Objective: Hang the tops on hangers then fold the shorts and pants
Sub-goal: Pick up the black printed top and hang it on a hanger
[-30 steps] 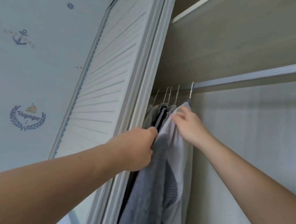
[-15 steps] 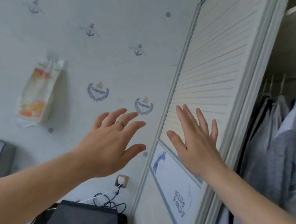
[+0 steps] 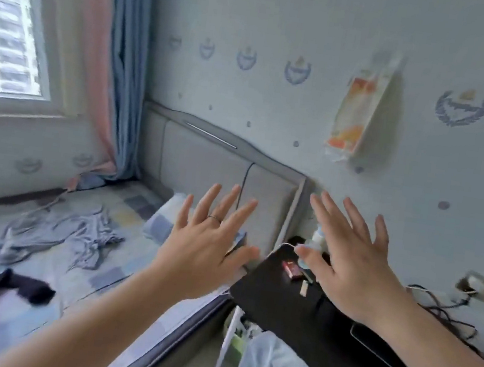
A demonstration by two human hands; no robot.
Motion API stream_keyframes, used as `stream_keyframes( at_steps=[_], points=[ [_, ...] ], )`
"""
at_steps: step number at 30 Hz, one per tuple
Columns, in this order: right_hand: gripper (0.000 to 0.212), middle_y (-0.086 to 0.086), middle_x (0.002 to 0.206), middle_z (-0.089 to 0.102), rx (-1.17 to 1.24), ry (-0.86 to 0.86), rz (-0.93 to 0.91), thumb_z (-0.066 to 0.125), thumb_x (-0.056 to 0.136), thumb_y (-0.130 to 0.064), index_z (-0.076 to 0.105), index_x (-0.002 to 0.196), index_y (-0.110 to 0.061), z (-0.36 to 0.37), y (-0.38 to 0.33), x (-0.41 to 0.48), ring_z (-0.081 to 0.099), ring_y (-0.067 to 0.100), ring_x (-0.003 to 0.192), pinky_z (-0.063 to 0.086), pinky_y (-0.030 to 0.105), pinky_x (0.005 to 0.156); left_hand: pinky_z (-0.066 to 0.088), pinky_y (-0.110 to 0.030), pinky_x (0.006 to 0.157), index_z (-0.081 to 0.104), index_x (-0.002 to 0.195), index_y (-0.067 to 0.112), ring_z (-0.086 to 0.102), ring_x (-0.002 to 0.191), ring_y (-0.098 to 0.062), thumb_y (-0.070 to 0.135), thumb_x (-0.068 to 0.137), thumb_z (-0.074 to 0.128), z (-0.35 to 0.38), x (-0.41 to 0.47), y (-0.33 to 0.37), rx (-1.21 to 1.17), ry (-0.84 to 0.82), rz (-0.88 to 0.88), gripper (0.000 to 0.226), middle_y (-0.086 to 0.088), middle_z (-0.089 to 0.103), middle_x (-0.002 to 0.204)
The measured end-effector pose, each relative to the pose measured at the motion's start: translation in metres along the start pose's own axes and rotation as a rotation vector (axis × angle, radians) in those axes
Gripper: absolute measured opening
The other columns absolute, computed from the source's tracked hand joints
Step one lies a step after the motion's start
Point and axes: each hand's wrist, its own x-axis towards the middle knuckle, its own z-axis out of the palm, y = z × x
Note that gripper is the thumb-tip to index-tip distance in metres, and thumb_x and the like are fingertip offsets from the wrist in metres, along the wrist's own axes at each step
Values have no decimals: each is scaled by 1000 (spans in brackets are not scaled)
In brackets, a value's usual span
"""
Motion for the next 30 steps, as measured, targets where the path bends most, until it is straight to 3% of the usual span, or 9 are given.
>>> stream_keyframes(
  at_steps=[11, 15, 24, 30],
  points=[
    [85, -23, 164, -16, 244, -383, -455, -6, 78, -84, -16, 153, -46, 182, -217, 48, -21, 7, 150, -23, 46, 115, -11, -46, 122, -4, 155, 48, -23, 150, -10, 84, 78, -6, 19, -205, -178, 20, -179, -692, 86, 17, -13, 165],
    [84, -22, 165, -10, 322, -503, -549, -6, 78, -88, -18, 152, -49, 234, -283, 70, -15, 8, 152, -19, 50, 117, -6, -46, 122, -1, 156, 48, -20, 151, -10, 84, 78, -4, 33, -252, -226, -19, -200, -908, 86, 15, -9, 166],
    [88, -19, 166, 0, 399, -698, -655, 1, 78, -83, -8, 156, -44, 332, -405, 149, -10, 10, 153, -18, 52, 116, -1, -46, 120, 10, 156, 46, -10, 152, -7, 87, 76, -4, 47, -294, -349, -37, -197, -1211, 91, 16, 3, 167],
    [74, -18, 167, 2, 387, -814, -706, 18, 94, -72, -7, 157, -43, 385, -468, 201, -7, 11, 153, -12, 55, 119, 3, -46, 120, 19, 156, 43, -3, 153, -10, 81, 85, 8, 50, -292, -423, -93, -173, -1339, 81, 14, 11, 166]
  ],
)
